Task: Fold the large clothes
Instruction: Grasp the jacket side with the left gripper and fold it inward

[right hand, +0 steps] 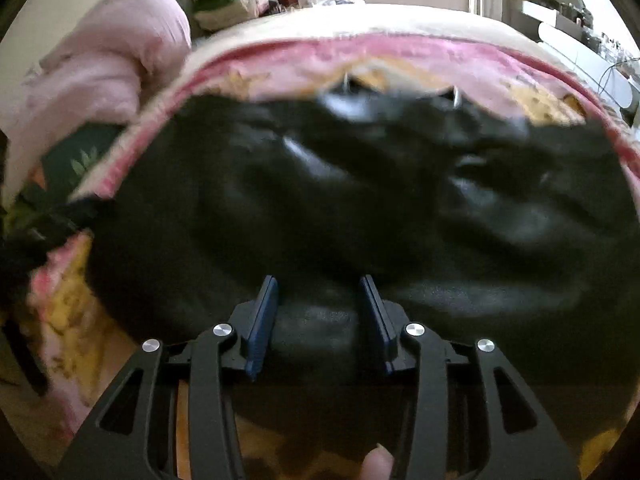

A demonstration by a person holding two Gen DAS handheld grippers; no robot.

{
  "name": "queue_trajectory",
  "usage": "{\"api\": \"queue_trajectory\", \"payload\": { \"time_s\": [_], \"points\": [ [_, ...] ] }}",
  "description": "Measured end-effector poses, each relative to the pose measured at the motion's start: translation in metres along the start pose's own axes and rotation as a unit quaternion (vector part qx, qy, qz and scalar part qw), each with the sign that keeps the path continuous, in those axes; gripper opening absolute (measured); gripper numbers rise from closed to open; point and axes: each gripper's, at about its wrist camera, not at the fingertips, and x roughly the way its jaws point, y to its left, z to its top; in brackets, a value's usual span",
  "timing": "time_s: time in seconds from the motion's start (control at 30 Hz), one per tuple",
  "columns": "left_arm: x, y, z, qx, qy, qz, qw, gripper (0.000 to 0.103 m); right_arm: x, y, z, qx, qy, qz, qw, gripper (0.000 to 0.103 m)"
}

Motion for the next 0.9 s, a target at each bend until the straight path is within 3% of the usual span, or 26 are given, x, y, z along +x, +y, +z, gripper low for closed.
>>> {"api": "queue_trajectory", "payload": {
  "time_s": [0.2, 0.27, 0.37, 0.5, 0.6, 0.77, 0.9],
  "points": [
    [0.013, 0.02, -0.002, -0.04, 0.015, 0.005, 0.9991, 0.089, -0.01, -0.003, 0.014, 0.02, 0.014, 0.015, 1.0, 0.043],
    [0.019, 0.024, -0.004, -0.055, 0.026, -0.012, 0.9981, 0.089, -0.02, -0.007, 0.028, 0.03, -0.009, 0.028, 0.999, 0.043],
    [0.026, 0.022, -0.007, -0.062, 0.038, -0.021, 0.9971, 0.089, -0.029, -0.01, 0.059, 0.036, -0.039, 0.005, 0.999, 0.043],
    [0.033, 0.02, -0.008, -0.068, 0.048, -0.032, 0.996, 0.089, -0.013, -0.015, 0.092, 0.049, -0.037, -0.019, 0.998, 0.043],
    [0.039, 0.023, -0.008, -0.08, 0.056, -0.042, 0.9944, 0.092, 0.009, -0.025, 0.109, 0.067, -0.02, -0.053, 0.996, 0.043],
    [0.047, 0.028, -0.007, -0.095, 0.064, -0.058, 0.9917, 0.094, 0.058, -0.045, 0.116, 0.089, 0.043, -0.063, 0.993, 0.042],
    [0.052, 0.029, -0.006, -0.106, 0.069, -0.067, 0.9897, 0.094, 0.068, -0.045, 0.11, 0.085, 0.048, -0.064, 0.993, 0.042]
  ]
}}
